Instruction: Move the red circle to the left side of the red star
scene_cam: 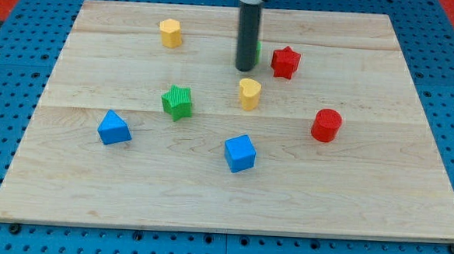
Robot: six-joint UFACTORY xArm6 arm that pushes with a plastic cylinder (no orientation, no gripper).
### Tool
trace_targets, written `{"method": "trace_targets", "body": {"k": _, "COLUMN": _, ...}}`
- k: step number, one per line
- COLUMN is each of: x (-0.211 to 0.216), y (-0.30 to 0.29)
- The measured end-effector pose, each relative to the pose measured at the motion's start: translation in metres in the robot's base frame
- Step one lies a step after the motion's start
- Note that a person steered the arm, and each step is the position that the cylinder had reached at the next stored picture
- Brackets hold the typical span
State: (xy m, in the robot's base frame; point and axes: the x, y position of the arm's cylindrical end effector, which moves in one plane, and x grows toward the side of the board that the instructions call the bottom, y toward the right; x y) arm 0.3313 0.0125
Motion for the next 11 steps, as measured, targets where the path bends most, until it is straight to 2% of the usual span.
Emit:
{"method": "trace_targets", "body": {"k": 1, "x": -0.012, "y": 0.086}}
{"method": "trace_targets", "body": {"k": 2, "x": -0.001, "y": 0.138}}
{"method": "trace_targets", "body": {"k": 3, "x": 0.044, "y": 0.128}}
{"method": "trace_targets", "body": {"k": 4, "x": 0.065, "y": 0.066}}
{"method": "trace_targets", "body": {"k": 5, "x": 0.121, "y": 0.084}}
{"method": "trace_targets", "body": {"k": 6, "x": 0.143, "y": 0.112}}
{"method": "trace_targets", "body": {"k": 7, "x": 0.133, "y": 0.170}}
{"method": "trace_targets", "body": {"k": 8, "x": 0.126, "y": 0.188}}
{"method": "trace_targets", "body": {"k": 9, "x": 0.161, "y": 0.211}}
{"method": "trace_targets", "body": {"k": 10, "x": 0.158, "y": 0.233}}
{"method": "trace_targets", "body": {"k": 11, "x": 0.120, "y": 0.241}}
